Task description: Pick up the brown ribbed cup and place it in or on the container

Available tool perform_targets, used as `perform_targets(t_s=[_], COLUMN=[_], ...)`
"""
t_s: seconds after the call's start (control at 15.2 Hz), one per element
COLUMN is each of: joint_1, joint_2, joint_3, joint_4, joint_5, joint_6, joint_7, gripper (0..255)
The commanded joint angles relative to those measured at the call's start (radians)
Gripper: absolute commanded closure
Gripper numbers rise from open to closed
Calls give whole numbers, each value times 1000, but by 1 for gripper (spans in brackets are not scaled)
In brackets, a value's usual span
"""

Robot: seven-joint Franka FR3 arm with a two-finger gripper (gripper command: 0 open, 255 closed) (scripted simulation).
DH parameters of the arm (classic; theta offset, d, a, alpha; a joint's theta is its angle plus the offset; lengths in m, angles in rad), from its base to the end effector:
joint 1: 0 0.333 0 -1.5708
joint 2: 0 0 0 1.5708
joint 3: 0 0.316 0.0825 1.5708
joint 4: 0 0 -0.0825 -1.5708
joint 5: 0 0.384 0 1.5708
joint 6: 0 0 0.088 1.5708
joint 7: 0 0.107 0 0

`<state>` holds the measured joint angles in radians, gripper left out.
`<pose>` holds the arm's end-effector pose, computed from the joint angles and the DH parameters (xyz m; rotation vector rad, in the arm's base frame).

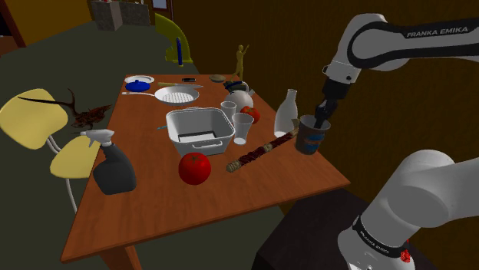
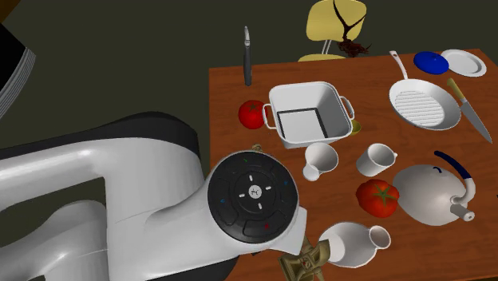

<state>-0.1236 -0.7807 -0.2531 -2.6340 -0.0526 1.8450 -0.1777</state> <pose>0.2940 -0.1232 0.4720 -3.0084 0.1666 -0.0119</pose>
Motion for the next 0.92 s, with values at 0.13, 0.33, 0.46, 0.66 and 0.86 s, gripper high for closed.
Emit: perform_targets(t_s=[0.13, 0.33, 0.46, 0.66, 0.86], joint_1=[3, 6, 8, 33, 66], joint_2=[-7, -8, -7, 64, 170], joint_3=[9, 14, 17, 36, 59], joint_4=[50, 89, 116, 166, 240], joint_5=[6, 10, 13, 38, 70], joint_6=[-56, -96, -122, -101, -66], joint_7=[7, 10, 12, 36, 68], gripper=[255, 255, 255, 255, 255])
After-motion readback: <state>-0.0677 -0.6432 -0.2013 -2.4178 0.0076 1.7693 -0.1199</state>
